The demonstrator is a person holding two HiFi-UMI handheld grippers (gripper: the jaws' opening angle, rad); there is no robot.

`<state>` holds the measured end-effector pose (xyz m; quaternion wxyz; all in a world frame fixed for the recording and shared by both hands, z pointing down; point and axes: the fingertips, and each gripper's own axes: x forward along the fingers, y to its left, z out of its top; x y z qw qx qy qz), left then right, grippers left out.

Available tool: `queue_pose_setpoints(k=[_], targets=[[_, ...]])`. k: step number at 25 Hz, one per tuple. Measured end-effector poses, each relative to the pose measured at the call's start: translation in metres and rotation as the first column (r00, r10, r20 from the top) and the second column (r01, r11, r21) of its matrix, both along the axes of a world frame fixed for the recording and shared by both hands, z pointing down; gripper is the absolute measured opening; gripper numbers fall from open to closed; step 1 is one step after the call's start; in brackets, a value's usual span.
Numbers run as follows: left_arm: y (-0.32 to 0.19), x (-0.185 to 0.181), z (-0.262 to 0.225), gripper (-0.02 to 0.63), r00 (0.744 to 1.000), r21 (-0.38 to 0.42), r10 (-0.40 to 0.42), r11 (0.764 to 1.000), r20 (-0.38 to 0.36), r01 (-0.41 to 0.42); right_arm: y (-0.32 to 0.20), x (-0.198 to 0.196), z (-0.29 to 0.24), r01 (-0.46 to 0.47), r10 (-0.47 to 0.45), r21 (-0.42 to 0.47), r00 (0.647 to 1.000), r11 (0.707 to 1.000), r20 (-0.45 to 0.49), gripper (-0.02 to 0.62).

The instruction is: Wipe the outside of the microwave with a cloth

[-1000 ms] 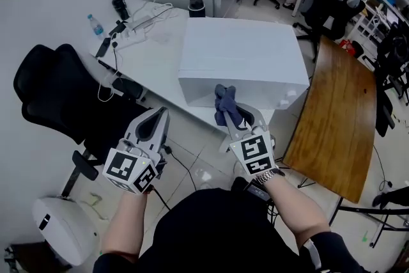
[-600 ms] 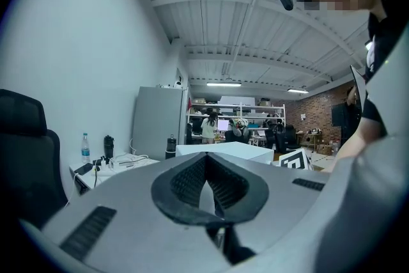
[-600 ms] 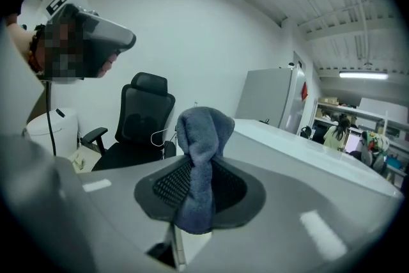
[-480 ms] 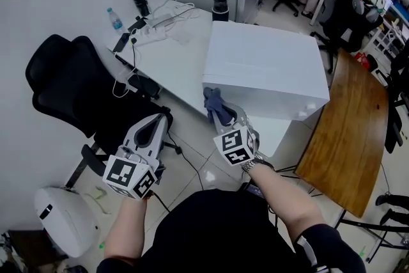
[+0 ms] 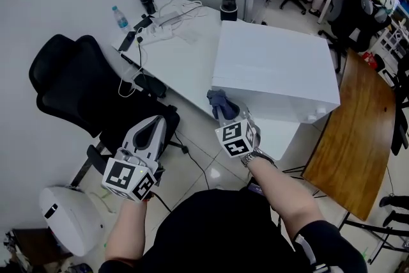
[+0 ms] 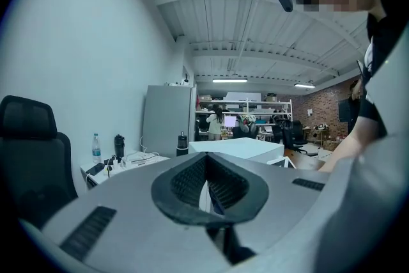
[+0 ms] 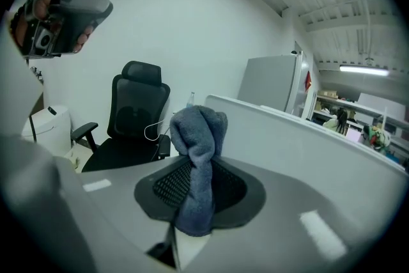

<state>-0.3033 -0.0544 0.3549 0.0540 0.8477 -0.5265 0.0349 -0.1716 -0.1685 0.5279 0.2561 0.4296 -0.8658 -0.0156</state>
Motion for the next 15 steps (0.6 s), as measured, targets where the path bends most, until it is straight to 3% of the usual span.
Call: queue_pose_setpoints(k=[15], targets=[[-0.016, 0.042, 0.003, 0.003, 0.994, -0.002, 0.104, 0.995, -0.017, -0.104, 0.003, 0.070, 0.004, -0.113, 0.113, -0.015, 0.993, 0.993, -0.032, 0.078]])
